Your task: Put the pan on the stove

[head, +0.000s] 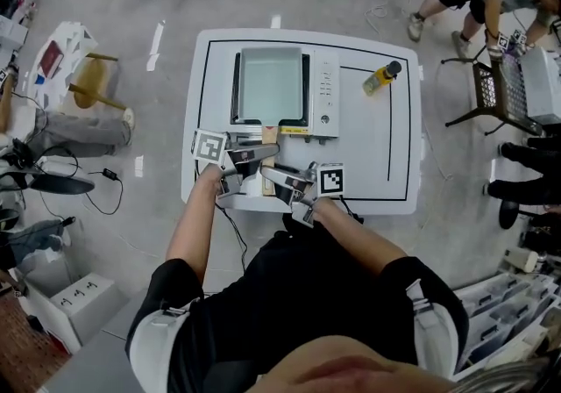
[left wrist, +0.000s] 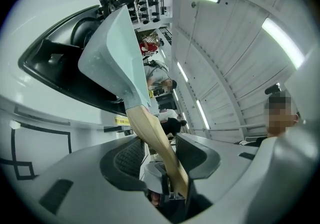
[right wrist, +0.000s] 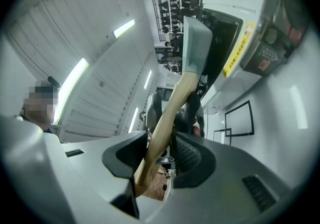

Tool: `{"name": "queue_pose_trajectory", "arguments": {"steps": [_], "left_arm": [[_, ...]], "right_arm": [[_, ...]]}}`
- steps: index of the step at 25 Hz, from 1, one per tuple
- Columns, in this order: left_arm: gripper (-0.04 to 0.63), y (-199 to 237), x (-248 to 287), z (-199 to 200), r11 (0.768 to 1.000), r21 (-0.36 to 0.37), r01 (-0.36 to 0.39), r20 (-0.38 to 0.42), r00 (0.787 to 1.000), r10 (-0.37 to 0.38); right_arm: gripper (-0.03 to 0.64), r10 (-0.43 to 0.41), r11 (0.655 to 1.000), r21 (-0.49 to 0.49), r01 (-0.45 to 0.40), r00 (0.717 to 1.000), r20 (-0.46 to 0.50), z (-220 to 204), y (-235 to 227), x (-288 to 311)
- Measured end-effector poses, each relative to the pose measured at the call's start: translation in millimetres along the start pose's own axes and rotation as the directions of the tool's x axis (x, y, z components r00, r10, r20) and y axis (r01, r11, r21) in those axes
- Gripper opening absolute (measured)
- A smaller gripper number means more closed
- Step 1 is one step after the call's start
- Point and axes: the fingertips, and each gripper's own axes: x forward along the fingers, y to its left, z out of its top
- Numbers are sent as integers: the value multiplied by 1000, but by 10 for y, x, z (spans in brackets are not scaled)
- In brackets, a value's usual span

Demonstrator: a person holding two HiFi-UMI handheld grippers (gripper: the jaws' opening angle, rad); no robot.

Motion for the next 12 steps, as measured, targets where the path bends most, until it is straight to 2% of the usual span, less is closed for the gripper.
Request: {"name": "queue_pose_trajectory", "arguments": {"steps": [2,3,6,8,12], "left_arm": [[201,-36,15,-54,1000,0,-13,9,1000,13],[202,-67,20,-89,999,-25,-21,17,1000,21],[213,-148,12,-120,976,-219,0,88,996,20],[219,-137,-37,-98,975,-224,13,117,993,13],[227,-135,-239,-134,980,-198,16,188,982,22]], "right_arm": [[150,14,1000,-16,-14,1000,-1,-27,90,-22],[150,17,1000,-26,-17,1000,-5,-39,152,-38],[158,20,1000,-10,-20,1000,-23,-19,196,-80],[189,22,1000,15,-22,1000,-21,5,148,-107],[196,-2,1000,17,3,1000,-7,21,110,-259]]}}
